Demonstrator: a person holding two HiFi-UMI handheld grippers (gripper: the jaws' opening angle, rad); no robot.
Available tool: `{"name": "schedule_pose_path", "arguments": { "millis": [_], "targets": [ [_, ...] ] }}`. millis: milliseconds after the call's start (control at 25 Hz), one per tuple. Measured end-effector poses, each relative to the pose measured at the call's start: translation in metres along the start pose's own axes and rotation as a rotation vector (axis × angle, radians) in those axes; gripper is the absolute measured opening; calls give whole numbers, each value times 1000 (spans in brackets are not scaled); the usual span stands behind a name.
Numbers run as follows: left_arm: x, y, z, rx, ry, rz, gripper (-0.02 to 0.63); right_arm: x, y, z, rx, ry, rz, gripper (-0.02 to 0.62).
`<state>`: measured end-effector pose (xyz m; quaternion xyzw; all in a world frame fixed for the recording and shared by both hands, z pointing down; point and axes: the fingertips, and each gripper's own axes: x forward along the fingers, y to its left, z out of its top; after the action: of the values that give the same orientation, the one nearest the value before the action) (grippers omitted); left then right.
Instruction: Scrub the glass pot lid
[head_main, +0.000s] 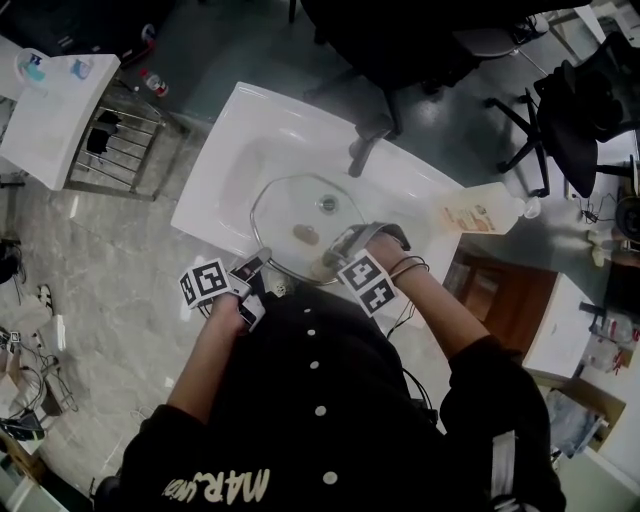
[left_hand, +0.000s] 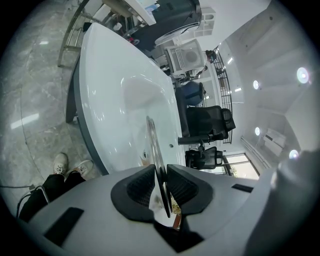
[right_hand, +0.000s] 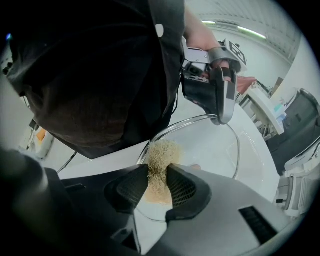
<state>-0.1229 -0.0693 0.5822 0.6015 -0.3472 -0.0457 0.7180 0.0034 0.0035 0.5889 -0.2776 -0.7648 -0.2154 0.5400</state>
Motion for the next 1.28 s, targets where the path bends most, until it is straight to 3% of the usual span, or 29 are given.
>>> {"name": "schedule_pose_path", "arguments": {
  "millis": [120,240,400,520,640,760,880,1080,1280],
  "targets": [
    [1,0,-2,14,7,-4,92,0,-1,-1,9,20,-28,130],
    [2,3,-1,29,16,-4,100,0,-8,-4,62,26,-109,132],
    [0,3,-1,51,29,-9,146,-7,-21,-1,251,-24,-258,132],
    [-7,7,0,126,41,52,183,-22,-36,-7,430,-50,-428,133],
    [-24,12,9,240,24,146,204,-53,-49,-20,644,-95,-613,133],
    [-53,-1,36,392,-94,225,192,-94,-55,-35,874,-186,-797,134],
    [-79,-48,69,602,-282,199,37,-149,-58,-50,1056,-306,-1022,135],
    [-87,-144,90,969,-403,143,29,-231,-57,-55,1144,-446,-1313,135],
    [-89,-212,90,1139,-458,72,28,-304,-48,-51,1120,-574,-1581,135]
  ]
}}
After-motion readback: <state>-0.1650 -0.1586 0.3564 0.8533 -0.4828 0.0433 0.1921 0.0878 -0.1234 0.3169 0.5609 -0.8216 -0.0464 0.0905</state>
